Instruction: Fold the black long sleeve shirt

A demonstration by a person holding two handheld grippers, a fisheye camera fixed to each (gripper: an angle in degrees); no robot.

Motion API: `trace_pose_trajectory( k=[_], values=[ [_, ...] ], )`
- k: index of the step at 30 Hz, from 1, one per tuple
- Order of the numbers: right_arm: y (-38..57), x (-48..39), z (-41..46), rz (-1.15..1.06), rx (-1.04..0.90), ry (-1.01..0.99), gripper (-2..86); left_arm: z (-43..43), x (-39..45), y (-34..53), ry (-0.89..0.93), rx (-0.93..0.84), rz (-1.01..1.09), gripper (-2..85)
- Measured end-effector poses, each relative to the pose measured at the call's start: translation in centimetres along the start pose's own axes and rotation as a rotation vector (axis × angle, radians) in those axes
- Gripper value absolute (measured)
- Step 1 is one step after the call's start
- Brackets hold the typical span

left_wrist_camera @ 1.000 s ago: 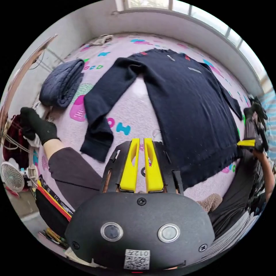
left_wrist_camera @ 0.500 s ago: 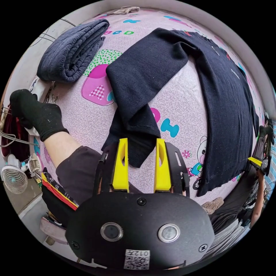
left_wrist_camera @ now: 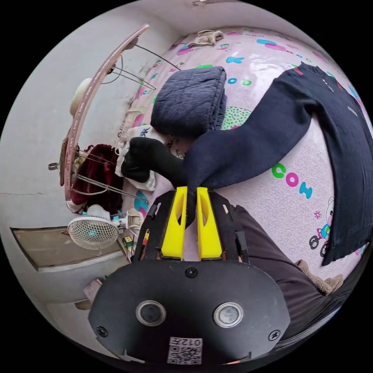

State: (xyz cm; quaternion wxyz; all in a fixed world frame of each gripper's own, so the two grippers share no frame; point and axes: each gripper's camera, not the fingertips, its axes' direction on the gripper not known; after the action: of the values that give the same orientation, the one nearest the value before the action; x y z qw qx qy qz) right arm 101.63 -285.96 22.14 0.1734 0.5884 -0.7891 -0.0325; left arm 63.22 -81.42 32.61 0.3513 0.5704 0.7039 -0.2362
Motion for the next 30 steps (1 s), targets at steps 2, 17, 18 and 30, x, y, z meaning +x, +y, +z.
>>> trace_pose_trajectory(
  k=[2, 17, 18, 30],
  values=[
    [0.2, 0.2, -0.1, 0.014, 0.001, -0.013, -0.8, 0.5, -1.1, 0.5, -0.044, -0.006, -0.034, 3.7],
    [-0.2, -1.1, 1.0, 0.018, 0.02, -0.005, -0.8, 1.8, -9.5, 15.2, 0.524, 0.308, -0.87, 5.0],
    [-0.5, -1.3, 1.2, 0.017, 0.019, -0.001, -0.8, 2.3, -9.1, 15.9, 0.565, 0.315, -0.872, 4.3],
    [-12.8, -14.4, -9.3, -0.218, 0.281, 0.095, -0.8, 0.2, 0.7, 8.0, 0.769, 0.334, -0.242, 1.2]
  ],
)
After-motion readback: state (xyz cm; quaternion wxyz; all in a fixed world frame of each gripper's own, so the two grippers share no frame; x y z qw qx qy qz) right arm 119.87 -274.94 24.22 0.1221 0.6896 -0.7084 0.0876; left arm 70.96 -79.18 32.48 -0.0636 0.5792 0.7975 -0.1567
